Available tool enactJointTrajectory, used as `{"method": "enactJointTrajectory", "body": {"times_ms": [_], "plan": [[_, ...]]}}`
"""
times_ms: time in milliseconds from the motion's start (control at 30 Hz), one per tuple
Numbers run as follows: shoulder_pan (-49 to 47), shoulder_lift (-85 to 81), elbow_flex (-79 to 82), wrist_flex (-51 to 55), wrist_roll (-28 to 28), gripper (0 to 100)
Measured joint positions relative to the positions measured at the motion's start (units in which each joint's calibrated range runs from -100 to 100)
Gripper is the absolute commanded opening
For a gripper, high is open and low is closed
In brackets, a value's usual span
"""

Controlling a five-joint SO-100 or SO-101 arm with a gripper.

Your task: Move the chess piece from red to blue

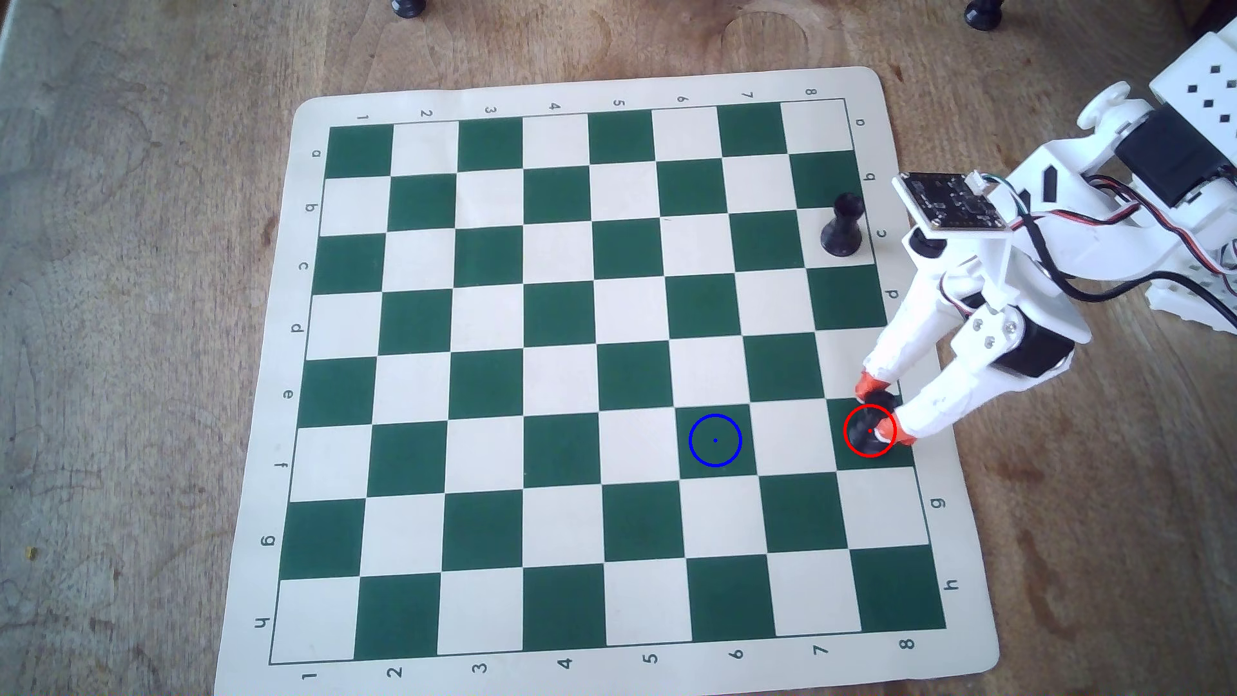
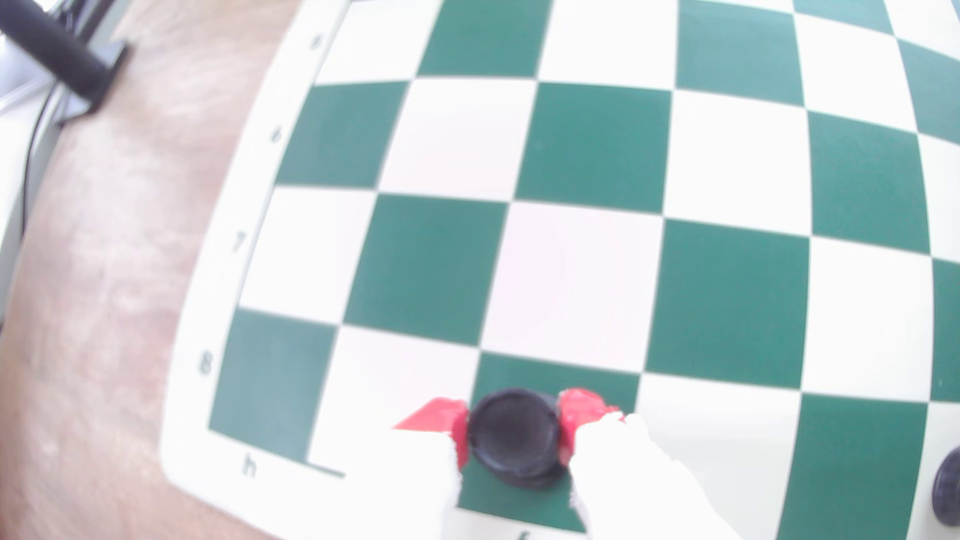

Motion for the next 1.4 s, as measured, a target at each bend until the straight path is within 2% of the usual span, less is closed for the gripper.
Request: {"method": "enactJointTrajectory", "body": {"times_ms": [67, 300, 433, 667, 800, 933, 1100, 1400], "plan": [[0.0, 0.0, 0.0, 0.0, 0.0, 0], [0.0, -0.2, 0.0, 0.2, 0.0, 0], [-0.8, -4.1, -0.8, 5.2, -0.1, 0], [0.3, -17.8, -13.1, 29.9, -0.5, 0], [0.3, -19.4, -19.4, 36.3, -0.2, 1], [2.4, -14.9, -23.5, 33.1, 0.4, 1], [4.3, 2.8, -27.7, 20.2, 0.8, 0], [7.2, 25.1, -36.2, 10.6, 0.8, 0]]}}
